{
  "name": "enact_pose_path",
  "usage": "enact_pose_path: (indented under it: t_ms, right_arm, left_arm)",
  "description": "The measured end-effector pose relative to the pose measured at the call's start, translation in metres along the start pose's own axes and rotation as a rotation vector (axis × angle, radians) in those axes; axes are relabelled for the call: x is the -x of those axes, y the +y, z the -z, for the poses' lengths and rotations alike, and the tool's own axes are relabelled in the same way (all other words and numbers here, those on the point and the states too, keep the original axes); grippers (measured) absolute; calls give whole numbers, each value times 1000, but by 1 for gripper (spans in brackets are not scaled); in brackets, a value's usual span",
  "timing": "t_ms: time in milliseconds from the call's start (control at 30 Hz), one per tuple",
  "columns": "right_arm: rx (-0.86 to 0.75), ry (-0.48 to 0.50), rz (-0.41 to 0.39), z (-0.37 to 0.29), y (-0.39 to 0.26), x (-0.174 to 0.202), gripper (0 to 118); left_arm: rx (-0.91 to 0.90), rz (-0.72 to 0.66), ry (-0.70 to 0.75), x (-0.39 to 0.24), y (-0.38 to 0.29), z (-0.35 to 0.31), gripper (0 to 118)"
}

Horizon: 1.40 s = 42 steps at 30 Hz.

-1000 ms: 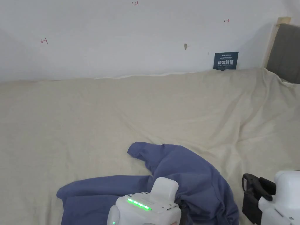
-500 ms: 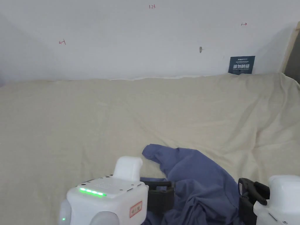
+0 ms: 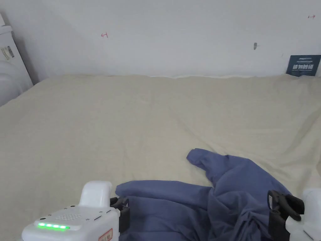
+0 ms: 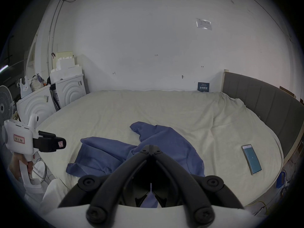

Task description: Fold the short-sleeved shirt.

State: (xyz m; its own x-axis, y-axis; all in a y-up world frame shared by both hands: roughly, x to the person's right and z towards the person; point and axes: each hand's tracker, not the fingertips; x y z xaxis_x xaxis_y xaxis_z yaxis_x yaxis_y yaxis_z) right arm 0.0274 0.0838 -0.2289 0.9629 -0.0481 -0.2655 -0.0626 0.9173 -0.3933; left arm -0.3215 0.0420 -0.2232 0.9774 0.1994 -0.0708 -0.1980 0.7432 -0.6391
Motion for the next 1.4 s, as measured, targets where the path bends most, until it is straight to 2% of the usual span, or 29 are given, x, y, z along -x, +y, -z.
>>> enact_pose_path:
  t_ms: [67,167,200,267,300,333,367,500,600,667,700,833,867,900,933,967,1000,1033,1067,1200,1367,1400]
  right_arm:
    - [11,7,-1,6,1,2,0]
    - [25,6,-20,14,2,7,0]
    - [35,10,-19,16,2,8,0]
    - [49,24,8,22,4,6,0]
    - [55,26,15,28,6,5,0]
    - [58,24,16,32,8,5,0]
    - [60,17,12,36,9,5,0]
    - [95,-2,-28,55,11,9,0]
    - [121,-3,-41,67,10,13,0]
    - [148,-1,-54,78,-1,3,0]
    - [157,-3,-60,81,-3,2,0]
    - [180,-1,-50,91,-7,0,0]
    - [183,3,-45,92,-9,-1,0]
    - [188,3,-42,93,-9,-2,0]
    - [191,2,-42,93,-10,-2,0]
    - [194,5,-43,93,-11,-3,0]
    - [197,6,-46,93,-11,-4,0]
    - [198,6,-49,92,-12,-6,0]
    - [197,2,-50,92,-12,-7,0]
    - [198,9,-24,93,-6,-21,0]
    - [208,79,20,124,30,-50,0]
    - [213,107,63,134,41,-57,0]
  left_arm:
    - [-14,-21,43,10,3,6,0]
    - [4,38,115,25,12,27,0]
    - [3,50,135,30,16,35,11]
    - [39,96,129,37,26,56,74]
    - [64,110,105,34,33,65,97]
    - [93,119,92,35,38,75,112]
    - [118,129,74,37,43,87,112]
    - [139,-23,57,51,59,131,112]
    - [174,-80,28,63,66,167,110]
    - [254,-58,66,61,63,178,90]
    - [259,-35,61,61,58,185,84]
    - [294,7,107,38,33,185,80]
    - [208,41,144,36,37,181,75]
    - [189,12,145,34,37,177,60]
    - [154,-2,159,29,34,173,15]
    - [124,-12,172,25,33,170,4]
    - [124,0,178,21,33,171,4]
    - [204,105,167,16,30,176,4]
    - [177,180,198,11,30,172,4]
    - [151,39,123,25,36,169,4]
    - [142,100,158,25,44,157,4]
    - [127,108,164,26,44,155,4]
